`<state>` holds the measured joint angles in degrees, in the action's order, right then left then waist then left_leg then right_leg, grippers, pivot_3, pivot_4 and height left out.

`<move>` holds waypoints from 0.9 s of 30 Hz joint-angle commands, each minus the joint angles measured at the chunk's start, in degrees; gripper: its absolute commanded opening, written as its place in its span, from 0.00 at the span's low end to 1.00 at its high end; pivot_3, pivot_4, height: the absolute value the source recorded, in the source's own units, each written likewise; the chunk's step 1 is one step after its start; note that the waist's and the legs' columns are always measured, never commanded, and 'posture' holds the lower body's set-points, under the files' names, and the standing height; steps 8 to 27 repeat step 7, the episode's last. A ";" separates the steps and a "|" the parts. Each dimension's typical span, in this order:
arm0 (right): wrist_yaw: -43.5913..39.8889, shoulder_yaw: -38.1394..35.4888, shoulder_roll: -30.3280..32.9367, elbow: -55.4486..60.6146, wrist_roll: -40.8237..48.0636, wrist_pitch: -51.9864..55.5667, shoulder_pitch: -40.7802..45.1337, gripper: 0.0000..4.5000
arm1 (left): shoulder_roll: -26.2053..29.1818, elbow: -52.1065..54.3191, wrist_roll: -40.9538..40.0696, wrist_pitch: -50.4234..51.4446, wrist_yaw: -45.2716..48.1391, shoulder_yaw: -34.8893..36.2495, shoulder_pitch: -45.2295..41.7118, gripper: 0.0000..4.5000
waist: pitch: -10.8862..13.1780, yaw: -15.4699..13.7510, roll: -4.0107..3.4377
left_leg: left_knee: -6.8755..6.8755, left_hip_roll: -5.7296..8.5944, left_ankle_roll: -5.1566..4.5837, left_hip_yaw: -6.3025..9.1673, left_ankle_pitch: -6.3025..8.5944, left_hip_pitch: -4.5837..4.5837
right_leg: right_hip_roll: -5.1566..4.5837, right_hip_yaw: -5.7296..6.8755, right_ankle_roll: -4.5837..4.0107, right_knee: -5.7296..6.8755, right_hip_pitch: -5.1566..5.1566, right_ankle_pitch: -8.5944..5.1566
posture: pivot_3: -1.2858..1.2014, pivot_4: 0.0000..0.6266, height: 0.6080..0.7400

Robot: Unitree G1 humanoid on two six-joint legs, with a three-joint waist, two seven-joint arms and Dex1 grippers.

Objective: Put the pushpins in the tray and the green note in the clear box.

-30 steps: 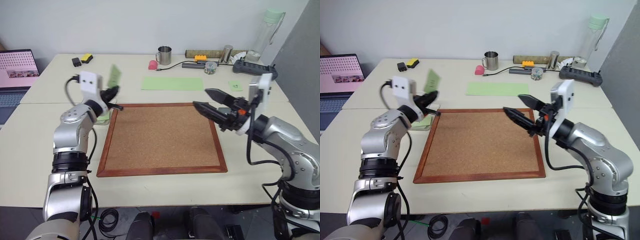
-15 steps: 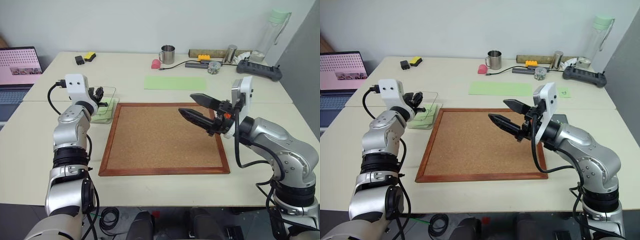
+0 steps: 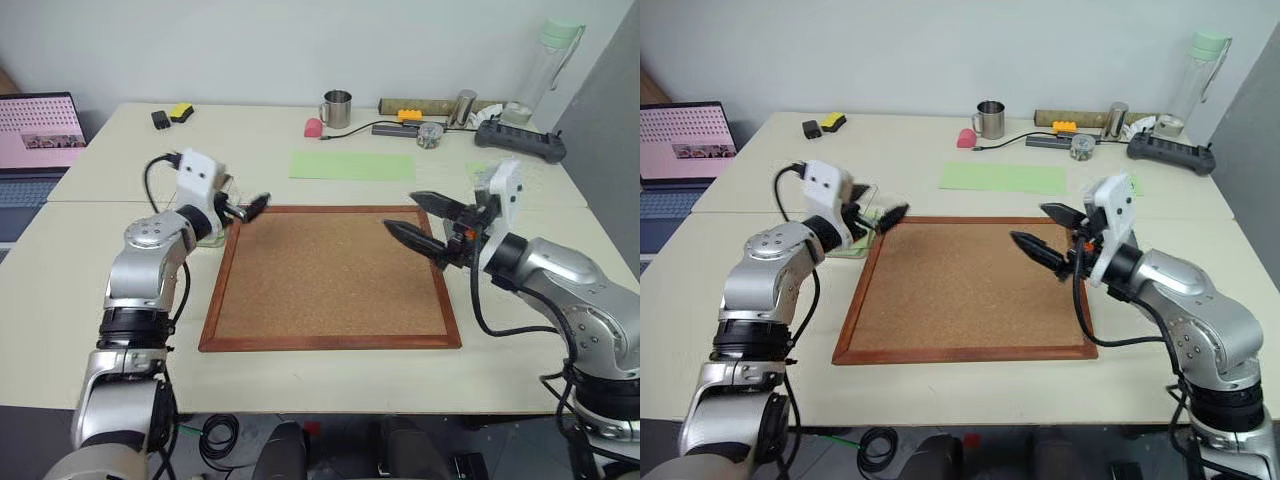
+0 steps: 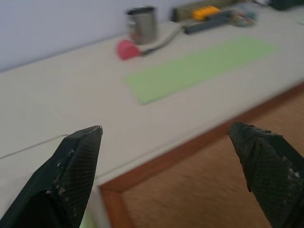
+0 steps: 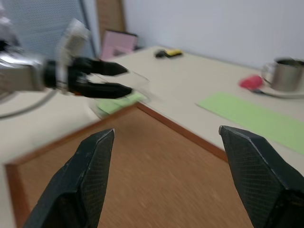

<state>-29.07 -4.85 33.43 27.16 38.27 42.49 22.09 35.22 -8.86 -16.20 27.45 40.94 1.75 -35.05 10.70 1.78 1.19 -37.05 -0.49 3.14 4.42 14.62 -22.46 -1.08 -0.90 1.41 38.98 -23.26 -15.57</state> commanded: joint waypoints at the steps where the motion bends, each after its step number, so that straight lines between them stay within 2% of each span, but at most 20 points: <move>1: -3.03 -0.61 2.10 0.39 -2.60 -3.36 -4.06 0.82 | 4.29 8.79 -3.71 3.40 9.77 -2.16 3.39 1.00 | 0.00 0.16 0.00 | 0.01 -0.02 0.00 0.00 0.00 0.00 | 0.03 0.00 0.00 0.01 -0.01 0.00 | 0.52 0.24 1.00; 6: -5.29 0.04 3.17 0.37 -4.63 -5.32 -7.35 0.82 | 6.67 8.60 -1.95 2.04 12.33 -3.13 4.61 1.00 | 0.00 0.20 -0.01 | 0.01 -0.14 -0.09 -0.01 -0.05 0.12 | 0.19 -0.03 -0.04 0.06 0.00 0.01 | 0.52 0.24 1.00; 27: -5.46 0.03 3.11 0.37 -4.71 -5.44 -7.59 0.82 | 6.72 8.64 -2.00 2.05 12.50 -3.10 4.55 1.00 | 0.00 0.20 -0.01 | 0.01 -0.14 -0.13 0.00 -0.07 0.12 | 0.19 -0.03 -0.03 0.06 0.01 0.01 | 0.52 0.24 1.00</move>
